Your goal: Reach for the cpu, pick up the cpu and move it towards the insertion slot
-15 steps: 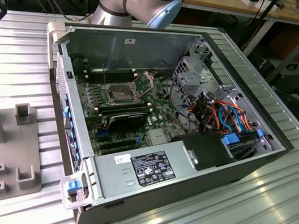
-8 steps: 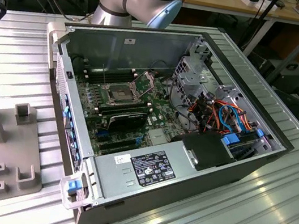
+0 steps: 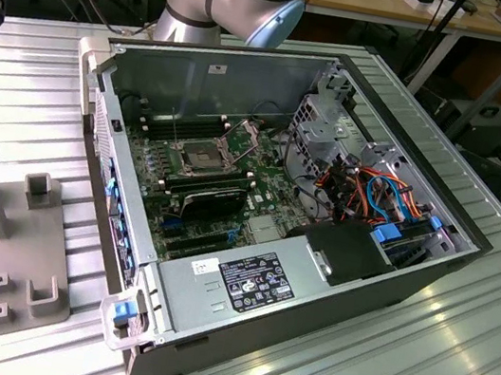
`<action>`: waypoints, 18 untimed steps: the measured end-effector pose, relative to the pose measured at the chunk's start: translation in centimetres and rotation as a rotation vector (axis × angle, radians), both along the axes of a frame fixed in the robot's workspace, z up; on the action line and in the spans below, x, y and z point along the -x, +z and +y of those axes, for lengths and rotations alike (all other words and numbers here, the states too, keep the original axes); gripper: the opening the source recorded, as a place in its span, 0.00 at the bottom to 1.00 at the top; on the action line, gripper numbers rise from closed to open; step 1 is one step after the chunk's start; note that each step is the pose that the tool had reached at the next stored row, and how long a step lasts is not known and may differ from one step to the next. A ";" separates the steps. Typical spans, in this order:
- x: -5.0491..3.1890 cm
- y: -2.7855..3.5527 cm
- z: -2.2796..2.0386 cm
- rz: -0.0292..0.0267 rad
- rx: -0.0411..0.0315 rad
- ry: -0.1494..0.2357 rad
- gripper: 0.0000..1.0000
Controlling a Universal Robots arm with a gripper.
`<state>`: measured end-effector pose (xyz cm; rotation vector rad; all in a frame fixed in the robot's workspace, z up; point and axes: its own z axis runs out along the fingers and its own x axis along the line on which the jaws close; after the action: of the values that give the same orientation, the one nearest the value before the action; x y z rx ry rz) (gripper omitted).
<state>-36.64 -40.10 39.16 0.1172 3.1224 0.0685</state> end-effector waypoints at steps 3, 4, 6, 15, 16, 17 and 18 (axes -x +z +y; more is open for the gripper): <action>0.21 0.00 0.00 0.0000 0.0000 0.000 0.11; 0.28 0.00 0.00 0.0000 0.0000 0.000 0.11; 0.60 0.00 0.00 0.0000 0.0000 0.000 0.11; 1.43 0.00 0.00 0.0000 0.0000 0.000 0.11; 1.64 0.00 0.00 0.0000 0.0000 0.000 0.11; 1.84 -0.01 0.00 -0.0001 0.0000 0.000 0.11; 2.21 -0.01 0.00 -0.0001 -0.0001 0.000 0.11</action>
<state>-38.85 -40.10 39.15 0.1172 3.1223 0.0686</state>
